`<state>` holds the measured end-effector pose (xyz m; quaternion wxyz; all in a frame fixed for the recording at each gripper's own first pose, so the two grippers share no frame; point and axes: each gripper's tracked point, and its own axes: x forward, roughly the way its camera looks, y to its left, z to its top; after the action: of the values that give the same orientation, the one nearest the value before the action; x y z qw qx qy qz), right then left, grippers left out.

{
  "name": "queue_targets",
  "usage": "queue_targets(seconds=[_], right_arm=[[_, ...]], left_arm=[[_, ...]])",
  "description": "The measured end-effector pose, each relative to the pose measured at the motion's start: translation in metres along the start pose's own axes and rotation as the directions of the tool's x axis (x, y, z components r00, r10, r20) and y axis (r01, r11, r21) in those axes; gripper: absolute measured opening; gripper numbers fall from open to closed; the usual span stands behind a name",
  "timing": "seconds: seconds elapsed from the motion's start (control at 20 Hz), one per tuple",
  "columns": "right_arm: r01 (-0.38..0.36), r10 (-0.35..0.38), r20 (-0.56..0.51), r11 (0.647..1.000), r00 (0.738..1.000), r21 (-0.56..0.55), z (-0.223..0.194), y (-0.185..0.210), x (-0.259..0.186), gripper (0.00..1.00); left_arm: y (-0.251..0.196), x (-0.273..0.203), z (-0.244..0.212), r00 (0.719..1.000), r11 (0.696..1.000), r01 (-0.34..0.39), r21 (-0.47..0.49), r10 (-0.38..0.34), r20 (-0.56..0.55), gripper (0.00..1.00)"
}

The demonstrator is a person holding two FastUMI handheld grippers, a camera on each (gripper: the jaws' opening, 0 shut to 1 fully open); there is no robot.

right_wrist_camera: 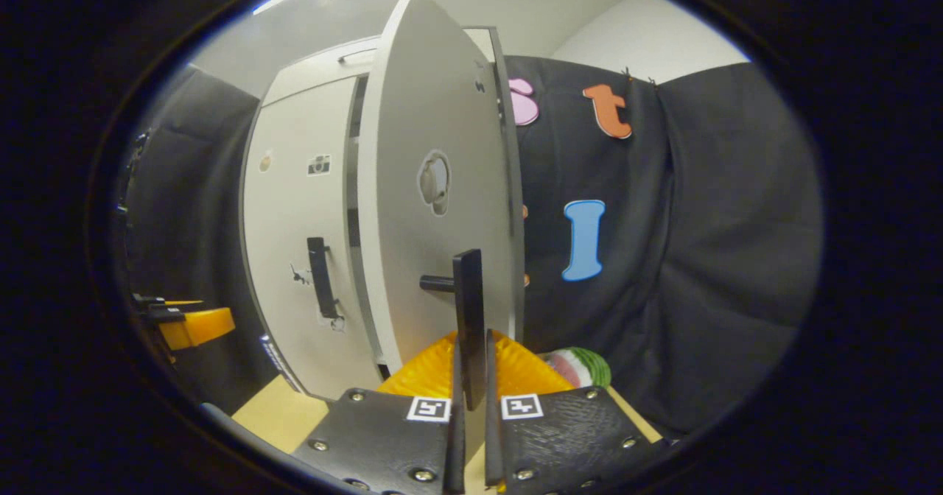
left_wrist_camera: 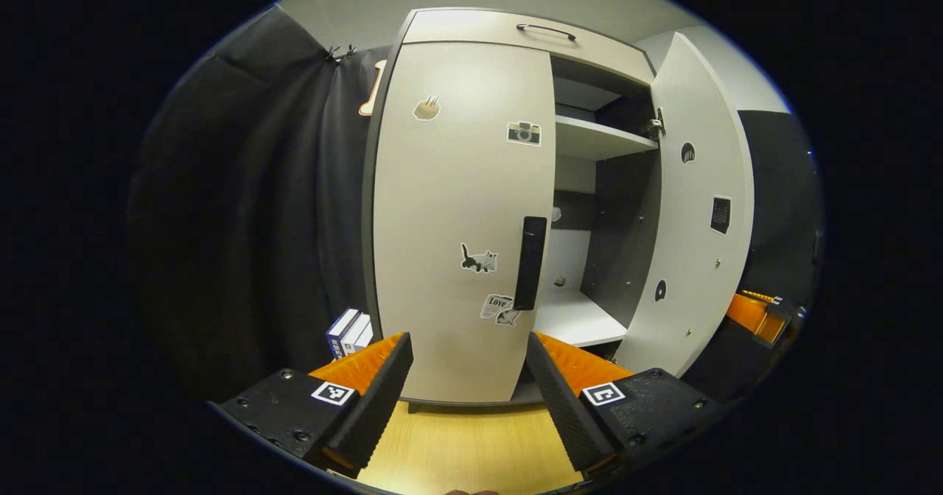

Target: Open the right door of the double-door shoe cabinet with the right hand, and open the left door with the left hand.

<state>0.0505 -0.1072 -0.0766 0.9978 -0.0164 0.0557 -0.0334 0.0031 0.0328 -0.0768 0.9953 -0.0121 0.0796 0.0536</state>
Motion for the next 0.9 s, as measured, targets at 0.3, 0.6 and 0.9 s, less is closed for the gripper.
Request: queue_targets(seconds=[0.3,0.6,0.9], right_arm=[[0.059,-0.059,-0.007,0.998,0.998,0.028,-0.002,-0.031,0.006,0.11],[0.124,-0.124,0.002,0.990,0.992,0.068,0.002,-0.087,0.003,0.14],[0.080,-0.081,0.000,0.985,0.997,0.150,-0.005,-0.099,-0.007,0.03]], left_arm=[[-0.011,0.010,-0.002,1.000,1.000,0.014,-0.019,-0.014,-0.008,0.93],[-0.033,0.035,0.002,0.999,0.999,0.042,-0.001,-0.042,-0.007,0.96],[-0.052,0.074,0.011,0.998,0.998,0.059,0.029,-0.059,-0.001,0.97]])
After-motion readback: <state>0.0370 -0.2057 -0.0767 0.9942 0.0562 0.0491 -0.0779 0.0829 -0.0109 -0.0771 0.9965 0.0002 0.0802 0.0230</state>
